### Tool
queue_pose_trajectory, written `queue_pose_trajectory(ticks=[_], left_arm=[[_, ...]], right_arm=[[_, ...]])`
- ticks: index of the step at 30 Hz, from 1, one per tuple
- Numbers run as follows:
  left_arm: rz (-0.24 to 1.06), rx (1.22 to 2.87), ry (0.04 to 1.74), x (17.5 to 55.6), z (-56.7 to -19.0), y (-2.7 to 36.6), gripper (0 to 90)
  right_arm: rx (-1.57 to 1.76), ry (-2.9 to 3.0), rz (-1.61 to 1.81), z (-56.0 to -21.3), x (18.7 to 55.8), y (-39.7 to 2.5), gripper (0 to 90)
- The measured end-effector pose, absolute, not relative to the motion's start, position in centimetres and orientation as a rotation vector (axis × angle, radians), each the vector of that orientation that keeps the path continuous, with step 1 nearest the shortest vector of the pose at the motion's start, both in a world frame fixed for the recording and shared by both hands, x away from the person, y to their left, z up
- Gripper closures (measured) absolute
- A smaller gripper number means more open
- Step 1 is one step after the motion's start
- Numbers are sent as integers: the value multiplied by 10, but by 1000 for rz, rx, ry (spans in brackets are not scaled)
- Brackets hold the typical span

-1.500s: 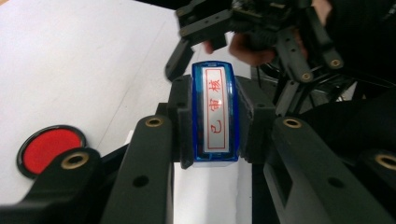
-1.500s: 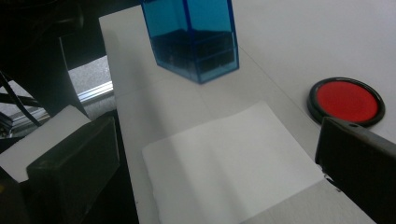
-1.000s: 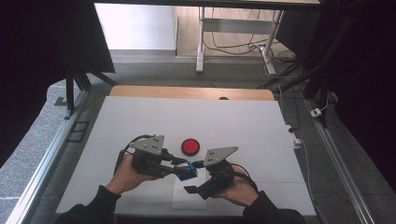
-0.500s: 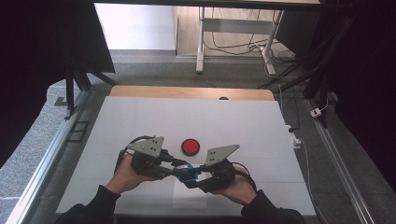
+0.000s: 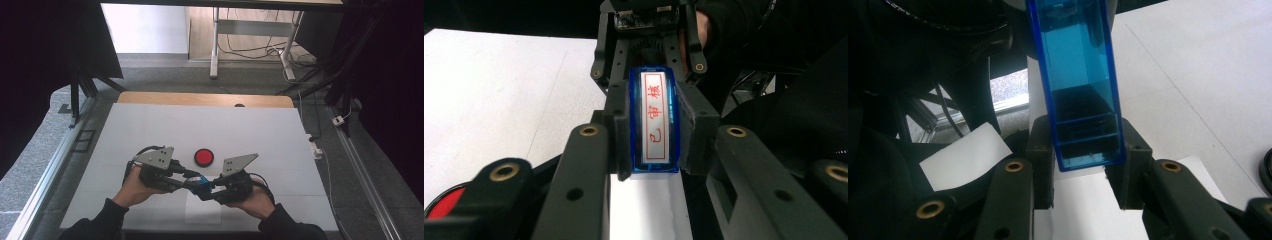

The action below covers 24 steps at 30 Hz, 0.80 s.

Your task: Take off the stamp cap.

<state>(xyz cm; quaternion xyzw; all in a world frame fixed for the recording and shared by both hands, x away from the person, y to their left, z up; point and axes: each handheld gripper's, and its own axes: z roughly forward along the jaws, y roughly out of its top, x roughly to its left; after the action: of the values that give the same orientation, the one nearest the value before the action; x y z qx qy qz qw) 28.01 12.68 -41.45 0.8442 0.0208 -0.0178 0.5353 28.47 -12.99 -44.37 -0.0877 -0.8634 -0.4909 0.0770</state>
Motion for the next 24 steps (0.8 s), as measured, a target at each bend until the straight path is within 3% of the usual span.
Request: queue_pose_trajectory(ticks=[24], left_arm=[[4, 2003, 23, 276, -413, 127, 702]], right_arm=[[-303, -2557, -1457, -442, 285, -131, 689]])
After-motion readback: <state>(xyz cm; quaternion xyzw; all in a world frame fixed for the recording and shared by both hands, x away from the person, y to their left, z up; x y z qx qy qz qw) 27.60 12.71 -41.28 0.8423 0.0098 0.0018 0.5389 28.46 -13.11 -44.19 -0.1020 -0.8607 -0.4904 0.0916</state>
